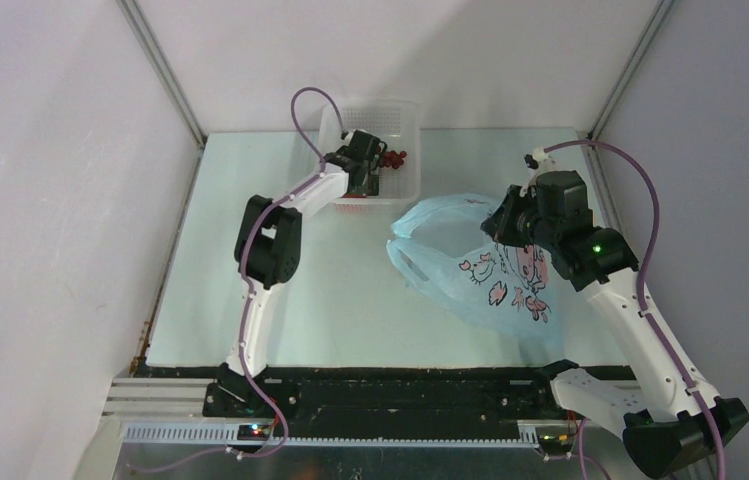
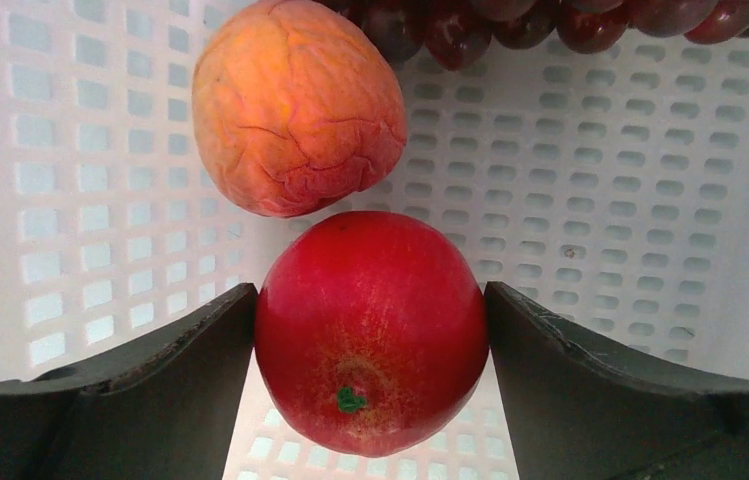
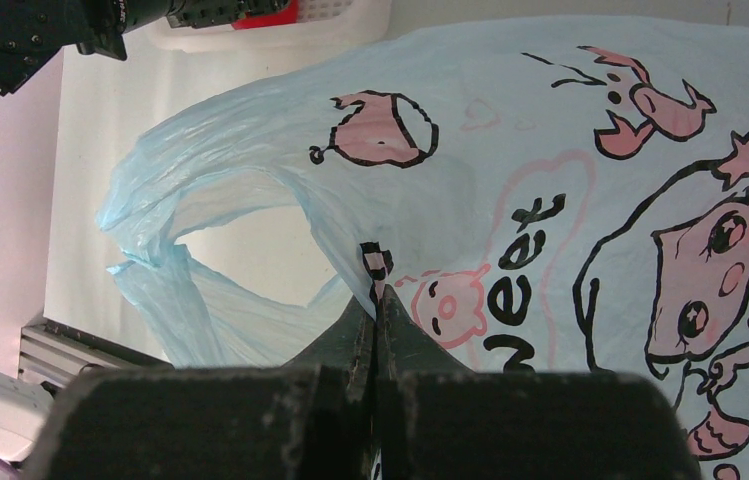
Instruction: Place the fake fruits into the plastic bag and tie a complex knot
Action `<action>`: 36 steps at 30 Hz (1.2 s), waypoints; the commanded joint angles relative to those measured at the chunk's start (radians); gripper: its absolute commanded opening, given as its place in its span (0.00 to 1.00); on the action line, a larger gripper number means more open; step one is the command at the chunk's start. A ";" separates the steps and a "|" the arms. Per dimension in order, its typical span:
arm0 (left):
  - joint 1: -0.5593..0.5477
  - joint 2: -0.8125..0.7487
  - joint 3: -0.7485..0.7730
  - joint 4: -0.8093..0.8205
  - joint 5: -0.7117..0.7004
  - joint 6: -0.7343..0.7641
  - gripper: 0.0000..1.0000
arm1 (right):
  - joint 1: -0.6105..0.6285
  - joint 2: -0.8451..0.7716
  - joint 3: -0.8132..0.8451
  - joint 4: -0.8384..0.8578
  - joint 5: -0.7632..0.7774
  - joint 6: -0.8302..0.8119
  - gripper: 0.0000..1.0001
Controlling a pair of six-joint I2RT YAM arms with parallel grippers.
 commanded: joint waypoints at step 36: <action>-0.036 -0.673 -0.376 0.398 0.458 0.023 0.52 | 0.015 -0.012 0.003 0.052 0.002 -0.005 0.00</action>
